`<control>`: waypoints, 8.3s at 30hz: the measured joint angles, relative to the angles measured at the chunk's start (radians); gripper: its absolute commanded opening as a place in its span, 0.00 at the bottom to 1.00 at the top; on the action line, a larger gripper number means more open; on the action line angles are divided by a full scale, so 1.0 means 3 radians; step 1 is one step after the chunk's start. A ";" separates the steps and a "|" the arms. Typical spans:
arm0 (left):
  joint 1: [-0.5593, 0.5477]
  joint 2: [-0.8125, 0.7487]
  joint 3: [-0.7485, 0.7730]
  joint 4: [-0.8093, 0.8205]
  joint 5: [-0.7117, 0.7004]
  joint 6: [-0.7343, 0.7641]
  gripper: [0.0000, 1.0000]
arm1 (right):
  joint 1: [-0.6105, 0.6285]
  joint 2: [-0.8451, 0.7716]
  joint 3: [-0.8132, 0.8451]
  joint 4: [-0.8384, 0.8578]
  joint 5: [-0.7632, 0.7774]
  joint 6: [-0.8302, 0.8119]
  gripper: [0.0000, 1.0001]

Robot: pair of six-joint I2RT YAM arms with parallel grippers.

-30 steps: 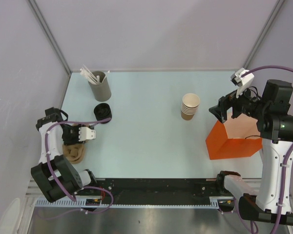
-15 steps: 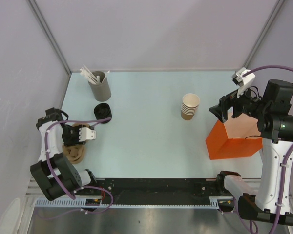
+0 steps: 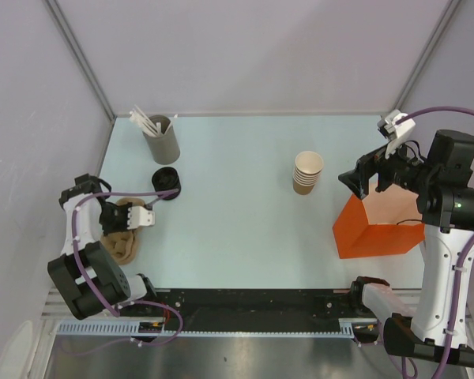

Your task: Pack the takeout coffee

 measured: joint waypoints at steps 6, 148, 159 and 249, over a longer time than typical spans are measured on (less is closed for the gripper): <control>0.0000 -0.0003 0.0169 -0.0146 0.0042 -0.0001 0.00 | -0.0019 -0.0003 0.0000 0.0001 -0.0027 0.0015 1.00; 0.0000 -0.0249 0.0918 -0.0552 0.0210 0.0001 0.01 | -0.0130 -0.0072 -0.0048 0.0154 -0.0234 0.0195 1.00; -0.0759 -0.0867 0.0993 -0.0566 0.0623 0.0000 0.03 | -0.0033 -0.0048 -0.0048 0.0212 -0.0243 0.0278 1.00; -0.1055 -0.1225 0.0407 0.2471 0.0554 -0.5411 0.99 | 0.2733 0.3073 0.0338 0.0676 0.1446 -0.0099 1.00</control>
